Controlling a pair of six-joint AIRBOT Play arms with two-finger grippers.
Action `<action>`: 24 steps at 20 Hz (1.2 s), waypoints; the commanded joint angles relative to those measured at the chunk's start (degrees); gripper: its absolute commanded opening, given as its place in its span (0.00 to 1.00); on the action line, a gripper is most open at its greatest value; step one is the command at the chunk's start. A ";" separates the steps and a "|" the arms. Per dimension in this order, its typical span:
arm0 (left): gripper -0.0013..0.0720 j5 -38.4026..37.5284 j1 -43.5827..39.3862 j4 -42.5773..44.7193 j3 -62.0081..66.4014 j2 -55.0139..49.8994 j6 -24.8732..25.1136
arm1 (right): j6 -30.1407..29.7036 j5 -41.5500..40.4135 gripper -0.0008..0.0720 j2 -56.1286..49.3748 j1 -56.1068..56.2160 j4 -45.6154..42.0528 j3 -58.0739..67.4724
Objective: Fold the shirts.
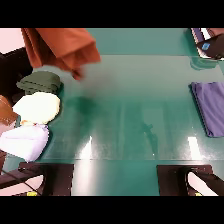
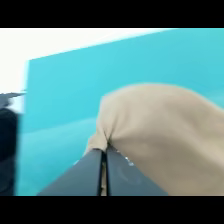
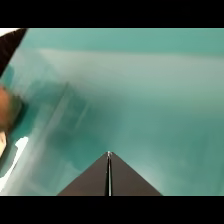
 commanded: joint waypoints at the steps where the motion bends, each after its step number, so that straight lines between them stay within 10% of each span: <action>1: 0.05 -6.75 -13.68 -0.31 -4.24 3.41 0.46 | -0.15 1.36 0.04 0.04 0.02 -0.07 4.90; 5: 0.05 -0.39 -29.16 -10.32 -15.02 -1.33 -1.75 | -0.15 3.82 0.04 0.17 0.02 -0.04 7.08; 7: 0.73 5.84 -32.87 -14.56 -16.13 -4.04 -1.11 | -0.13 5.07 0.04 0.17 0.02 0.02 7.82; 8: 0.76 8.02 -33.07 -14.45 -16.13 -4.46 -1.18 | -0.13 5.40 0.04 0.22 0.02 0.07 7.85; 15: 0.77 -2.62 -11.76 -7.96 -20.70 -4.22 -5.92 | -0.13 6.45 0.04 0.15 0.02 0.02 7.85; 24: 0.76 14.51 13.97 -25.94 -51.43 -7.02 -5.99 | -0.13 6.43 0.04 -0.09 0.02 0.02 7.78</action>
